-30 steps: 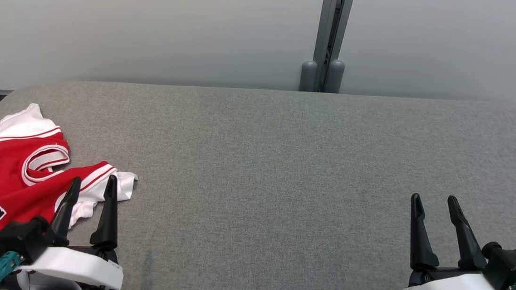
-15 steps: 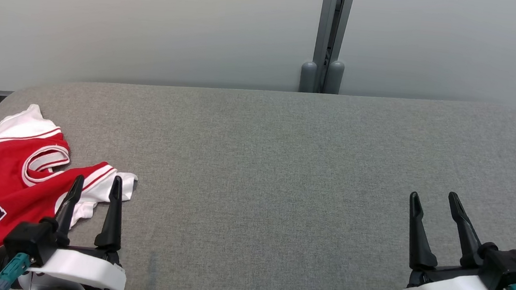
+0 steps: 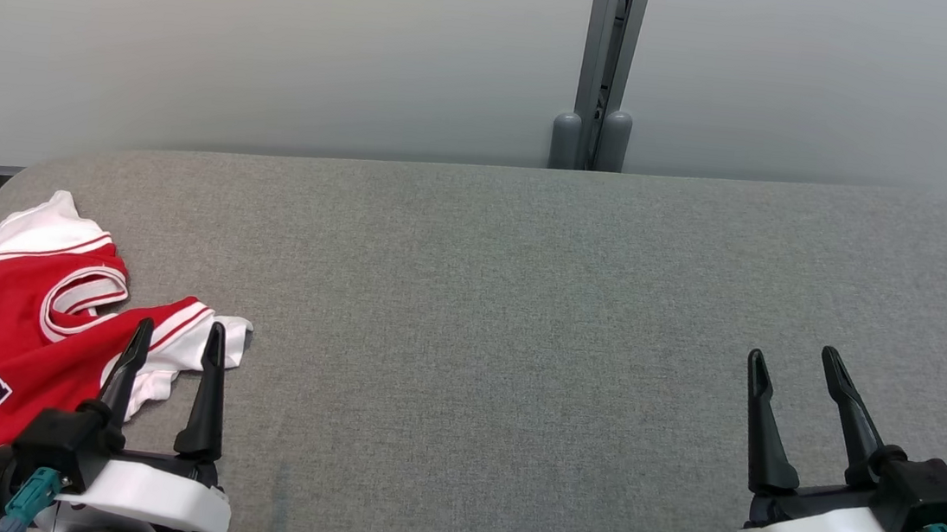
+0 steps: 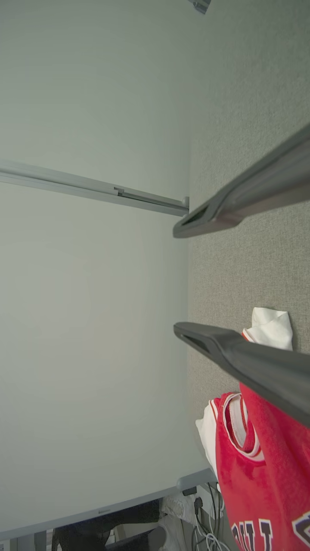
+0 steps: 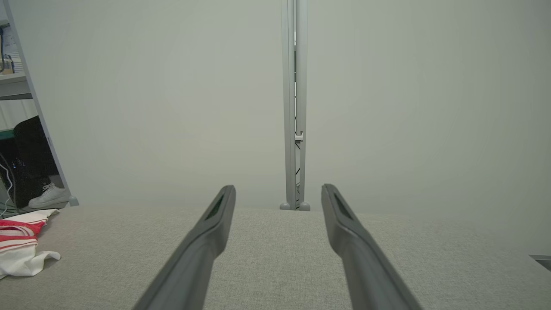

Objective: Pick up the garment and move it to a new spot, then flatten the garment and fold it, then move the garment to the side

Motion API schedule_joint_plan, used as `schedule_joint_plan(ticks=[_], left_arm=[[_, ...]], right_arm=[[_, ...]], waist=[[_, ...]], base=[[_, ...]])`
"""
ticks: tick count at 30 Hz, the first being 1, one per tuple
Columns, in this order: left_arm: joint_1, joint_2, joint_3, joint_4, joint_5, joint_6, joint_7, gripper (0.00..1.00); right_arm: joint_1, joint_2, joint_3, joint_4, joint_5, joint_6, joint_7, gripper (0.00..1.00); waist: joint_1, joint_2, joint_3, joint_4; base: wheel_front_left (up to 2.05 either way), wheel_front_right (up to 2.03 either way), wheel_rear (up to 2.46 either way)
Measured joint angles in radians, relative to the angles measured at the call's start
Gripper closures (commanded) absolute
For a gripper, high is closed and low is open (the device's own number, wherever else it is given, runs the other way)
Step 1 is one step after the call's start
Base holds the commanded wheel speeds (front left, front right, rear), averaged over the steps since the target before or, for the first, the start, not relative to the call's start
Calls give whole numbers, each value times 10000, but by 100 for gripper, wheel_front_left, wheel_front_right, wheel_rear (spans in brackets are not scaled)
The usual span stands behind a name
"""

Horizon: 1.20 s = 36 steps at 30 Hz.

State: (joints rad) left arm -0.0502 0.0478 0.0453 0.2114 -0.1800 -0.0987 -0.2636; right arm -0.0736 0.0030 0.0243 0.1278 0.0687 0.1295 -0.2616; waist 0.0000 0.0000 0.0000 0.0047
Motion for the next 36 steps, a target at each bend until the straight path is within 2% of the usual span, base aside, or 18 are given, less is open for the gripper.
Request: schedule_joint_plan(ticks=[25,36], left_arm=[[-3,2,12,75,-4,0,-6,0],[-112,6,219,188,-31,-2,-8,0]], right_arm=[[-1,-8,86,4,88,2,0,0],[-6,-6,502,54,278,2,-2,0]], waist=[[0,0,36,28],[0,0,43,678]], base=[[0,0,0],[0,0,0]])
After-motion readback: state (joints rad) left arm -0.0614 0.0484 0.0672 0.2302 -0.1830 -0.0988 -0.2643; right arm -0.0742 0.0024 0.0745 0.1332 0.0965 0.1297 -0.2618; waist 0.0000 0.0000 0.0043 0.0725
